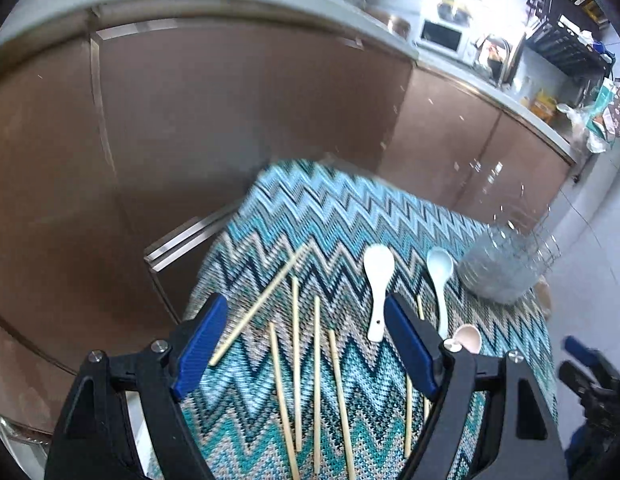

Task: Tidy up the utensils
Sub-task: 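Close the right gripper on the beige spoon while the left gripper grasps a chopstick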

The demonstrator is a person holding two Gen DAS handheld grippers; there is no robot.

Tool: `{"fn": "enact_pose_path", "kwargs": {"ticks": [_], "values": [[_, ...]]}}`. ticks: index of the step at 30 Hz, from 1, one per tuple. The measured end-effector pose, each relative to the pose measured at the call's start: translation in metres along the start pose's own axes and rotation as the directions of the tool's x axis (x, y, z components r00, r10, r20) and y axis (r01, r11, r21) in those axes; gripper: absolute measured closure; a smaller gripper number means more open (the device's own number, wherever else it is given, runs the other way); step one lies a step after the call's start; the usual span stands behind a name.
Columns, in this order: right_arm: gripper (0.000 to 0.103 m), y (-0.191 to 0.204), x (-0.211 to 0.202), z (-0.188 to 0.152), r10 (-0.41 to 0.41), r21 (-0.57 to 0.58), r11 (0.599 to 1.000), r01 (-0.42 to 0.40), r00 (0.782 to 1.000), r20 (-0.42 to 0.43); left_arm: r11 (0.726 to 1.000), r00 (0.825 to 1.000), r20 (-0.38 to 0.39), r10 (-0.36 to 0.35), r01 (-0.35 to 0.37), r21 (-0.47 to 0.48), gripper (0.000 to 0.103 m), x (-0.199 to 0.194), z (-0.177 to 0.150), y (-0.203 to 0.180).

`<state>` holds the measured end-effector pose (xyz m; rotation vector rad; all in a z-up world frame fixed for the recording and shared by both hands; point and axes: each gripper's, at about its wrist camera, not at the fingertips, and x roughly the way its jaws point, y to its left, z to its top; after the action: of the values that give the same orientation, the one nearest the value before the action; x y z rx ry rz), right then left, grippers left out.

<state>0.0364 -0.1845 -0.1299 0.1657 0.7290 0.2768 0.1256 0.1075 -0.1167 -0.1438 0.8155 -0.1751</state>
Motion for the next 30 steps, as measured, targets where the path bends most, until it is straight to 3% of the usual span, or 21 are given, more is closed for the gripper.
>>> {"fn": "enact_pose_path", "kwargs": {"ticks": [6, 17, 25, 30], "values": [[0.057, -0.017, 0.048, 0.001, 0.104, 0.069, 0.993, -0.096, 0.987, -0.122, 0.996, 0.986, -0.147, -0.081, 0.084, 0.016, 0.028, 0.05, 0.007, -0.002], [0.07, -0.048, 0.107, 0.003, 0.176, 0.119, 0.981, -0.152, 0.955, -0.238, 0.998, 0.931, -0.36, -0.066, 0.063, -0.021, 0.061, 0.129, 0.02, 0.012], [0.075, -0.057, 0.124, 0.004, 0.222, 0.116, 0.974, -0.197, 0.935, -0.276, 0.999, 0.907, -0.42, -0.032, 0.024, -0.026, 0.077, 0.158, 0.023, 0.017], [0.084, -0.057, 0.134, 0.005, 0.24, 0.108, 0.97, -0.218, 0.923, -0.299, 0.999, 0.894, -0.448, -0.021, 0.008, -0.031, 0.086, 0.17, 0.022, 0.018]]}}
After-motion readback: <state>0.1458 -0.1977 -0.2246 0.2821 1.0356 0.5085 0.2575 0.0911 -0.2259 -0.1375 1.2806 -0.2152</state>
